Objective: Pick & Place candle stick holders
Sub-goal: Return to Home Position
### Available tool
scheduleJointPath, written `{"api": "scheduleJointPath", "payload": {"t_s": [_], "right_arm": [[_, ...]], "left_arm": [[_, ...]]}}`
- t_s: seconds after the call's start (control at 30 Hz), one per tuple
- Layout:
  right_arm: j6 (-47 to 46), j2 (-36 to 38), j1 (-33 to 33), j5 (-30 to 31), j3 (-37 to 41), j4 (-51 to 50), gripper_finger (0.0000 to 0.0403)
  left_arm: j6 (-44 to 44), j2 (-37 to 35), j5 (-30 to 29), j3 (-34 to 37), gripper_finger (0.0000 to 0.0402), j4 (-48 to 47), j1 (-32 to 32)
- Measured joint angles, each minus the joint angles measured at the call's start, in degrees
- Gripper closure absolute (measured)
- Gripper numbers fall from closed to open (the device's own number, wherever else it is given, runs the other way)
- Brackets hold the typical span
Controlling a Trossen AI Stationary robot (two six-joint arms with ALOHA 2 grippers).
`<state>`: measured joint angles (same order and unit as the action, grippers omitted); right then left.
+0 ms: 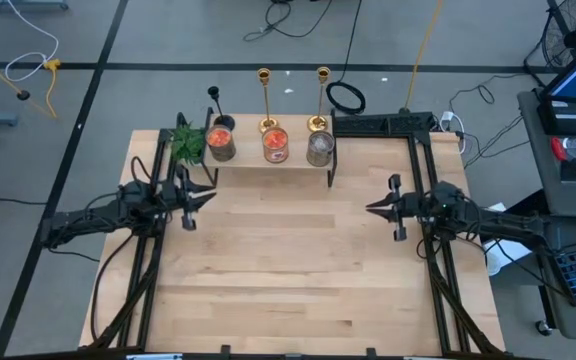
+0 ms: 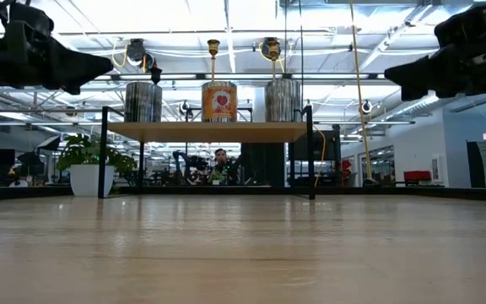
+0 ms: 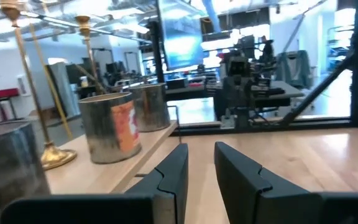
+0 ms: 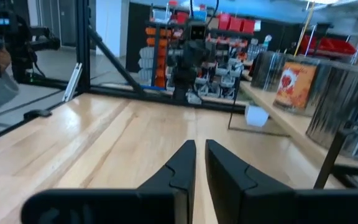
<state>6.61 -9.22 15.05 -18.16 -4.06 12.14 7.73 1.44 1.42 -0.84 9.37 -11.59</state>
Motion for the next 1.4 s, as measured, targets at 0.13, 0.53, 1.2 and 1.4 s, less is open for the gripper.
{"api": "scheduleJointPath", "payload": {"t_s": [0.13,0.53,1.2,1.4], "right_arm": [[-1.2,1.5,0.0,0.0,1.4,0.2,0.0374],[-0.1,2.6,0.0,0.0,1.6,-3.3,0.0374],[-1.4,2.5,0.0,0.0,1.7,-6.4,0.0374],[-1.4,2.5,0.0,0.0,1.7,-6.4,0.0374]], "left_arm": [[-0.2,0.0,0.7,0.0,0.0316,-0.6,0.0],[-3.8,0.0,1.5,0.0,0.0316,-4.1,0.0],[-3.7,0.0,1.5,-0.1,0.0316,-3.9,0.0],[-3.7,0.0,1.5,-0.1,0.0316,-3.9,0.0]]}}
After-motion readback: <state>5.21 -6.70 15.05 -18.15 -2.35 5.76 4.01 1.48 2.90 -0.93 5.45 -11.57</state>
